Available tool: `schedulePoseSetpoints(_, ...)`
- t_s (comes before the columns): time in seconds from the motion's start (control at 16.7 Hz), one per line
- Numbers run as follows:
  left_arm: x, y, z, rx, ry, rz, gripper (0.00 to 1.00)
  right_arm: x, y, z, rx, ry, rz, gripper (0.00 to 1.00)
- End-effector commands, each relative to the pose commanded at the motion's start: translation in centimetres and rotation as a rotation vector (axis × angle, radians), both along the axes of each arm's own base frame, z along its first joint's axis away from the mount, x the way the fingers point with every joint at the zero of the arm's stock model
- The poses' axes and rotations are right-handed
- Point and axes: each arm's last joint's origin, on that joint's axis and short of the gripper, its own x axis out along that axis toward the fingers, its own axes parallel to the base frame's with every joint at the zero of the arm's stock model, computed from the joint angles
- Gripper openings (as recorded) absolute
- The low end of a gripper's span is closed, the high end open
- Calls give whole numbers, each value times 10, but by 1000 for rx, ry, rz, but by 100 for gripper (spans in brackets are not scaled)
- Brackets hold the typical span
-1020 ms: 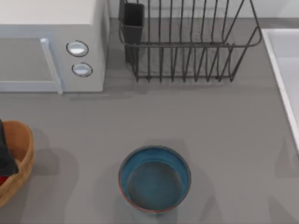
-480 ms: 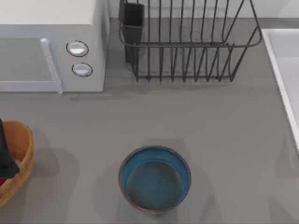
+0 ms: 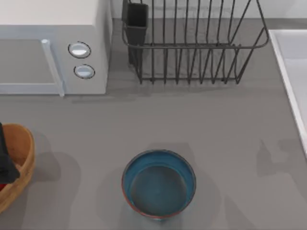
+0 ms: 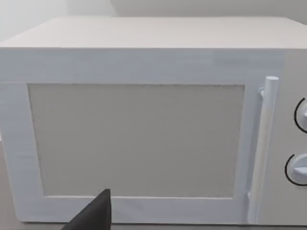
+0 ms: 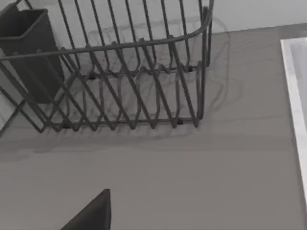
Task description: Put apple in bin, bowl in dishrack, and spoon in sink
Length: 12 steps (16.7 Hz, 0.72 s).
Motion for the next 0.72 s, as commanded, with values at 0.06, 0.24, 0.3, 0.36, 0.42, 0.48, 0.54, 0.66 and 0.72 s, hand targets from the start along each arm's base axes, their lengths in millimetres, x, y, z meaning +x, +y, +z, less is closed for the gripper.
schedulePoseSetpoints(0.06,0,0,0,0,0,0,100,6,9,11,21,82,42,100)
schedulePoseSetpoints(0.24,0,0,0,0,0,0,100,30,47,39,40,359,137,100)
schedulePoseSetpoints(0.3,0,0,0,0,0,0,100,39,62,45,32,454,154,100)
schedulePoseSetpoints(0.36,0,0,0,0,0,0,100,48,78,49,16,546,163,100)
schedulePoseSetpoints(0.42,0,0,0,0,0,0,100,57,95,52,-5,635,165,100)
schedulePoseSetpoints(0.48,0,0,0,0,0,0,100,66,112,52,-30,718,161,100)
schedulePoseSetpoints(0.54,0,0,0,0,0,0,100,74,128,51,-58,796,152,100)
schedulePoseSetpoints(0.66,0,0,0,0,0,0,100,89,159,46,-119,932,121,100)
schedulePoseSetpoints(0.72,0,0,0,0,0,0,100,95,172,42,-149,990,101,100)
